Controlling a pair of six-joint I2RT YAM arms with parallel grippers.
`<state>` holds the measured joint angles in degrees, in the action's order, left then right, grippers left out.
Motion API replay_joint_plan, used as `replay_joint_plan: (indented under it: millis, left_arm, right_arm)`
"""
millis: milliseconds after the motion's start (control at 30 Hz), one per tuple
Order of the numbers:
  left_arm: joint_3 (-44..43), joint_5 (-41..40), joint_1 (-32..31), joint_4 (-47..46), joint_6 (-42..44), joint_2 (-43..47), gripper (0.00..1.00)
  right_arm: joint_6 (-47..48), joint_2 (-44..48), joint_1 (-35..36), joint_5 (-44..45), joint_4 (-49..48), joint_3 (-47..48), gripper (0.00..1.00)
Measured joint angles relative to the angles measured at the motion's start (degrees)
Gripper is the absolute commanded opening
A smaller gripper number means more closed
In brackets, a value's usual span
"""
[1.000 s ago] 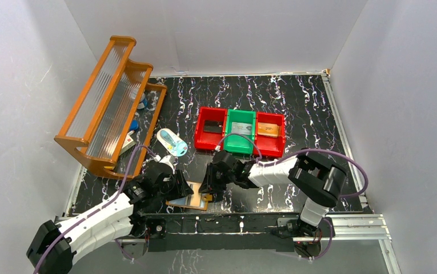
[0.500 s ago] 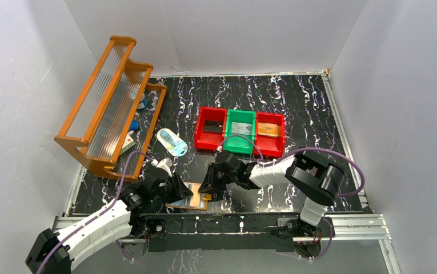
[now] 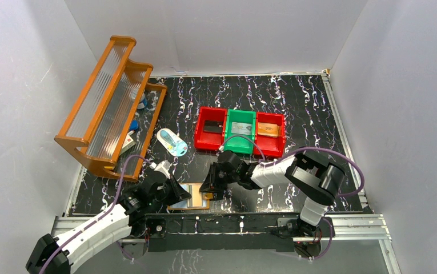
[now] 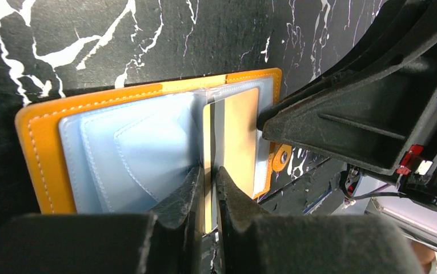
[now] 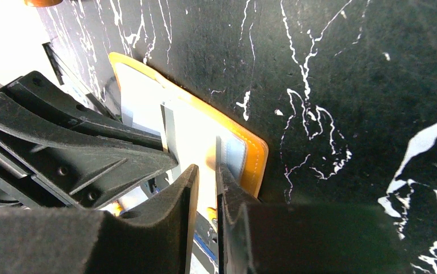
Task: Take the credit cards out of the card holder
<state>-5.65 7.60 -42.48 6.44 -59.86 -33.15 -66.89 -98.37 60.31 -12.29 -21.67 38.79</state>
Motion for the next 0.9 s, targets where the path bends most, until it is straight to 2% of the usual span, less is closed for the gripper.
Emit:
replay_joint_plan:
  millis: [233, 367, 567, 900]
  left_arm:
    - [0.98, 2.36, 0.00, -0.37, -0.17, 1.86, 0.11]
    - [1.22, 4.79, -0.11, -0.37, 0.44, 2.36, 0.00]
    - [1.18, 9.84, -1.22, -4.72, 0.28, 1.81, 0.00]
    - [-0.37, 8.13, -1.25, -3.43, 0.28, 1.09, 0.00]
  right_arm:
    - [-0.42, -0.07, -0.37, -0.37, -0.85, -0.44, 0.26]
    - [-0.44, -0.15, -0.44, -0.22, -1.49, -0.66, 0.26]
    - [-0.46, -0.94, -0.55, 1.09, -3.45, -0.66, 0.26]
    - [-0.17, -0.83, -0.57, 1.90, -2.99, -0.46, 0.28]
